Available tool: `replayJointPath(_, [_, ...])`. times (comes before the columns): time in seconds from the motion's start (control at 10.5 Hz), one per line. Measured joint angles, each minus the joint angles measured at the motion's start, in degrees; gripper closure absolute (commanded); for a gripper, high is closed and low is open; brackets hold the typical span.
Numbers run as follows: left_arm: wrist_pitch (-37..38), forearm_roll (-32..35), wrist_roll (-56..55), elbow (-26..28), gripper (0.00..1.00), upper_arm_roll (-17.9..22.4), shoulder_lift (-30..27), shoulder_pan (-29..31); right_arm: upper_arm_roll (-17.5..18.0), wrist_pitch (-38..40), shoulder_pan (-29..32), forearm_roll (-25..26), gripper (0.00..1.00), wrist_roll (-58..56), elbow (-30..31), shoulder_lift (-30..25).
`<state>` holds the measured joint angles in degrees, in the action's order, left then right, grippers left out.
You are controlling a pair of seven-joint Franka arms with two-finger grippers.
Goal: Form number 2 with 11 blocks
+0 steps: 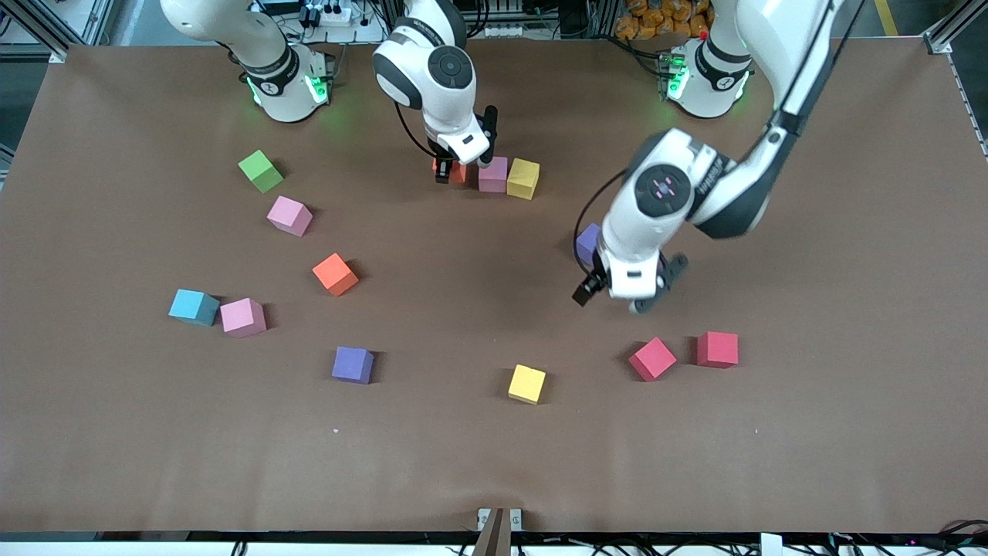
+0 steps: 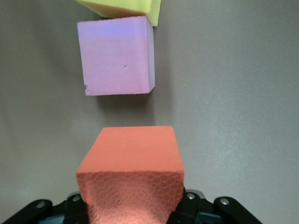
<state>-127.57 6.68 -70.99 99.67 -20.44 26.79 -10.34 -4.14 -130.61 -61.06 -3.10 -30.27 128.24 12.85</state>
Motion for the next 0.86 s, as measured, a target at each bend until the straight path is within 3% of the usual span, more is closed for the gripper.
replayJointPath(0.29, [0.09,1.26,14.53,-8.66,0.00,0.28,6.47,2.26,0.00,-1.51,-0.88,0.00,0.59,0.29,-0.02,1.27])
replayJointPath(0.38, [0.10,5.26,19.47,-11.07,0.00,0.19,8.45,1.54,-0.01,-2.00,-1.24,0.00,0.59,0.71,-0.02,1.67])
replayJointPath(0.57, [0.15,13.73,23.86,-16.17,0.00,2.20,11.72,-4.08,0.00,-3.06,-2.34,0.00,0.59,1.92,-0.07,2.64])
replayJointPath(0.86, [0.36,14.64,31.47,-22.43,0.00,4.40,16.32,-9.13,-0.03,-4.47,-2.66,0.00,0.59,2.27,-0.13,3.78])
